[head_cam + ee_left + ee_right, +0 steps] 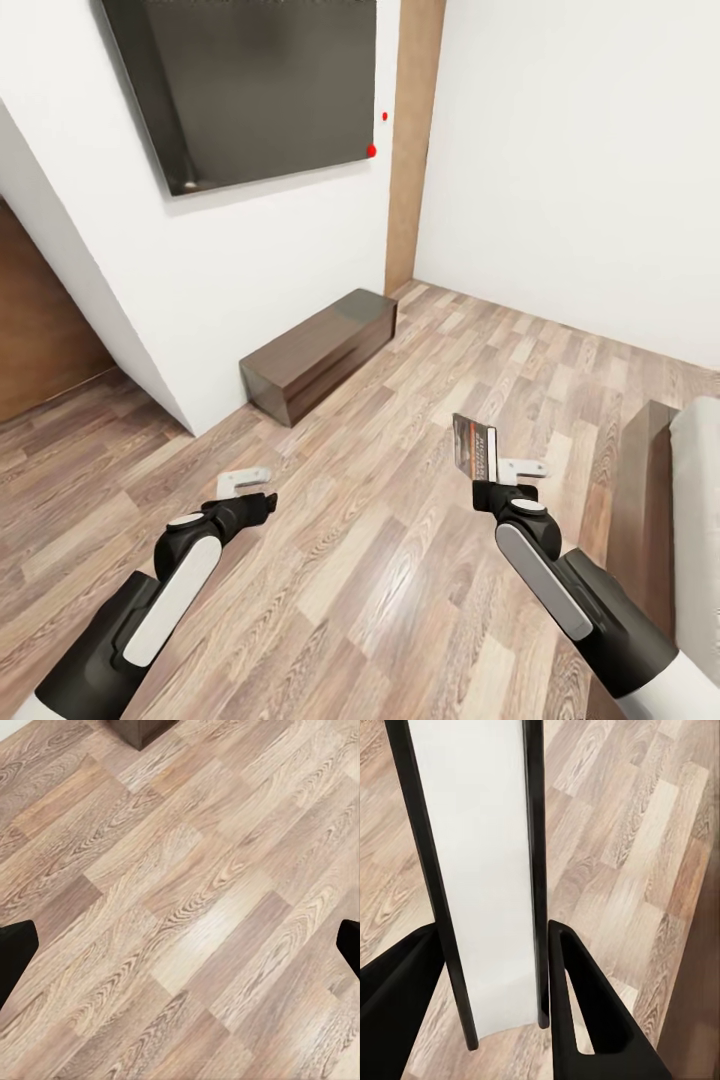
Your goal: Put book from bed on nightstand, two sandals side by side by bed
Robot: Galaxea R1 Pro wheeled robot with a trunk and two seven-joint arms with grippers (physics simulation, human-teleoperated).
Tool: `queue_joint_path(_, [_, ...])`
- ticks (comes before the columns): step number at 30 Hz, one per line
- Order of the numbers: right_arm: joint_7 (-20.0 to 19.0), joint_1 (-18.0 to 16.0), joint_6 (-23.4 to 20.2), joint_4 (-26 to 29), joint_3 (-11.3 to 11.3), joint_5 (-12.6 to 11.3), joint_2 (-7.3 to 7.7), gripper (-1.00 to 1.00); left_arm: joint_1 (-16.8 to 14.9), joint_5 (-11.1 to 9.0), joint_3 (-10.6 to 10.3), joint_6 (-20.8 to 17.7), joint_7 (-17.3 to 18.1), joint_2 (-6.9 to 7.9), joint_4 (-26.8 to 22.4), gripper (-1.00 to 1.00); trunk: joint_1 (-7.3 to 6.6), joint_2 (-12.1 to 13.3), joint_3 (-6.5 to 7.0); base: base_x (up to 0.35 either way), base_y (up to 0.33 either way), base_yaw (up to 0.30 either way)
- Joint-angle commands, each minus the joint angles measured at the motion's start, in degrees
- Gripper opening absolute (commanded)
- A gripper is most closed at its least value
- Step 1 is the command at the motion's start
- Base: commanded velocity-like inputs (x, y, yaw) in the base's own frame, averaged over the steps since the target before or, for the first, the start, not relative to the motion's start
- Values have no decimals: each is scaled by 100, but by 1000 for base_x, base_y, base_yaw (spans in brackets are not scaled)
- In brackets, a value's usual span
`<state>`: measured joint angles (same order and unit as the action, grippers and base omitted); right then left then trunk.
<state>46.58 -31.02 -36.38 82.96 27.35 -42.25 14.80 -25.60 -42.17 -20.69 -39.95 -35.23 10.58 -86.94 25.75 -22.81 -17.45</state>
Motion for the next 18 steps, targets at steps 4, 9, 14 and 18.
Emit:
queue_joint_path(4, [67, -10, -28, 5, 16, -38, 0, -100, -6, -79, 7, 1, -62, 6, -11, 100, 4, -11, 26, 0, 0, -153])
queue_joint_path(9, [59, -10, -33, 2, 16, -45, 7, -100, -6, -98, -2, 5, -57, 5, -16, 100, 4, -11, 72, 0, 0, -144])
queue_joint_path(14, [61, -10, -38, 7, 16, -42, 6, -100, -6, -100, -13, 4, -55, 5, -16, 100, 4, -11, 117, 0, 0, -139])
queue_joint_path(18, [61, -10, -48, 11, 16, -39, 6, -100, -6, -102, -13, -2, -54, 5, -16, 100, 4, -11, 154, 0, 0, -130])
